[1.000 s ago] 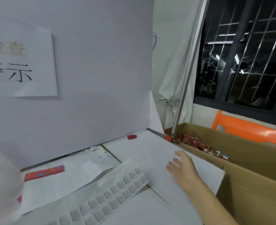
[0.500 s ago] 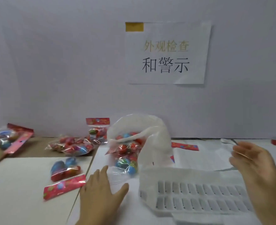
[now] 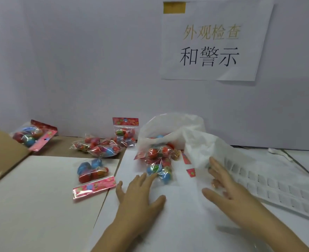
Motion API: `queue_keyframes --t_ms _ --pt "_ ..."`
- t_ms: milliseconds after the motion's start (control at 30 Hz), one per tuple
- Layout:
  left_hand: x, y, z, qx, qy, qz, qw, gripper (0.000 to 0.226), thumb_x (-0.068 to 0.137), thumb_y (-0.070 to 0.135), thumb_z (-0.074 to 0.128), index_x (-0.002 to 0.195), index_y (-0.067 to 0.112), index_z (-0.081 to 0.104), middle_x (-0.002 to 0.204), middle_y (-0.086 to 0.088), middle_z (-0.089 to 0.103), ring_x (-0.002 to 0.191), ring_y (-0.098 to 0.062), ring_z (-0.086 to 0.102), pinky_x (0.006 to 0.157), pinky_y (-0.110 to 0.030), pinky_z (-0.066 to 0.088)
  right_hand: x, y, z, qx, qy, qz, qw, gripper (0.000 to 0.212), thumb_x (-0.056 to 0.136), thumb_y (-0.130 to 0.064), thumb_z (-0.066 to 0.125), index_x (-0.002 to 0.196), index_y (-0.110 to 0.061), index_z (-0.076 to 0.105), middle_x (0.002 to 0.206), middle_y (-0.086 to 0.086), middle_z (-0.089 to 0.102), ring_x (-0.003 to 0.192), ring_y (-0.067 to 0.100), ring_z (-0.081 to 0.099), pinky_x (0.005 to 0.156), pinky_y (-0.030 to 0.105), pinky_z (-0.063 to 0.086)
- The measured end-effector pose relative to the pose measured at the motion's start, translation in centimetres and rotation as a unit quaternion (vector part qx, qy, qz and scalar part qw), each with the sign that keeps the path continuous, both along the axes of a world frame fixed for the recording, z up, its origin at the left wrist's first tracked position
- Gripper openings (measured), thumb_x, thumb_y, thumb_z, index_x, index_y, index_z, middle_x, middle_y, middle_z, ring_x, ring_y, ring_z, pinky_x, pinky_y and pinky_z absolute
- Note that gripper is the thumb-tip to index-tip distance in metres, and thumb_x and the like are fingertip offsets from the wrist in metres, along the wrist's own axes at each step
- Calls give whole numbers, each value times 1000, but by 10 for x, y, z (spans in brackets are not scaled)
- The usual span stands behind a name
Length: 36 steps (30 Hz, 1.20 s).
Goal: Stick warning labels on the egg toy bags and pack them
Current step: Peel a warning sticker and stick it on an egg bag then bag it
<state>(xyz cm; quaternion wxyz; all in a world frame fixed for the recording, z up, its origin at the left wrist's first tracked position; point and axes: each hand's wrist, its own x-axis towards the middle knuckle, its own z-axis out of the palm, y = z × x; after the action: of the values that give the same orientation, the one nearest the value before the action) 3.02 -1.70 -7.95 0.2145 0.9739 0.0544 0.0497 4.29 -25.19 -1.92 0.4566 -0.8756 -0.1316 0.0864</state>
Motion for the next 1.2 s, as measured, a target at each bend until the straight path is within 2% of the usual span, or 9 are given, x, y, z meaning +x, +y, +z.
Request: queue_keyframes --t_ms 133,300,433,533,633,733,900,1000,1200 --pt "-1 -2 4 -122 -143 21 982 31 91 27 62 107 48 46 123 22 46 125 -3 44 117 -35 8 0 -8 -8 -26 -43 18 999 55 89 -40 62 121 -66 26 132 -31 43 117 -15 43 96 17 39" --pt "-5 -4 16 29 -292 -30 955 35 62 4 90 85 23 73 89 2 65 86 -27 62 90 -40 37 -8 6 -8 -37 -127 25 991 42 84 -41 63 112 -64 43 113 -38 52 103 -14 49 80 15 48" --pt "-14 -12 26 54 -460 -102 880 27 70 15 82 94 23 71 93 -3 59 88 -19 49 82 -31 32 -25 26 -5 -73 -250 57 964 70 69 -58 64 128 -64 29 122 -40 40 108 -11 46 82 7 43" --pt "-27 -19 30 61 -532 -151 831 27 82 20 67 108 25 60 102 1 51 91 -19 52 89 -31 35 -26 43 -6 -139 -380 56 913 60 71 -55 58 128 -40 52 118 -20 58 102 4 57 83 25 51" --pt "-39 -26 36 111 -596 -121 786 37 84 28 69 120 30 58 108 1 55 105 -17 54 101 -35 36 -24 48 3 -46 -367 13 929 32 75 -53 59 103 -38 66 91 -21 64 77 -3 57 69 17 50" --pt "-41 -24 48 71 -651 -19 756 46 84 48 64 121 28 48 110 -10 49 123 -15 45 89 -49 40 -22 46 12 233 -152 -59 959 36 63 -54 79 93 -35 69 68 -13 61 52 2 46 52 19 42" --pt "-34 -25 59 -390 -302 -17 870 79 58 88 56 122 42 51 131 23 53 122 4 49 98 -22 43 -27 49 6 451 80 -66 886 54 43 -27 92 90 -20 66 71 9 66 42 23 54 39 29 45" --pt "-27 -33 50 -587 -140 -16 797 68 61 79 63 114 37 65 114 13 70 110 -10 65 87 -25 53 -34 56 2 415 96 -58 903 44 49 -35 87 88 -32 66 79 10 70 44 26 58 40 29 47" --pt "-29 -38 53 -693 -167 36 700 28 81 43 56 89 28 78 85 1 76 78 -12 73 63 -25 59 -35 55 -2 310 114 -26 944 48 68 -56 56 95 -18 69 84 1 74 55 27 66 40 27 49"
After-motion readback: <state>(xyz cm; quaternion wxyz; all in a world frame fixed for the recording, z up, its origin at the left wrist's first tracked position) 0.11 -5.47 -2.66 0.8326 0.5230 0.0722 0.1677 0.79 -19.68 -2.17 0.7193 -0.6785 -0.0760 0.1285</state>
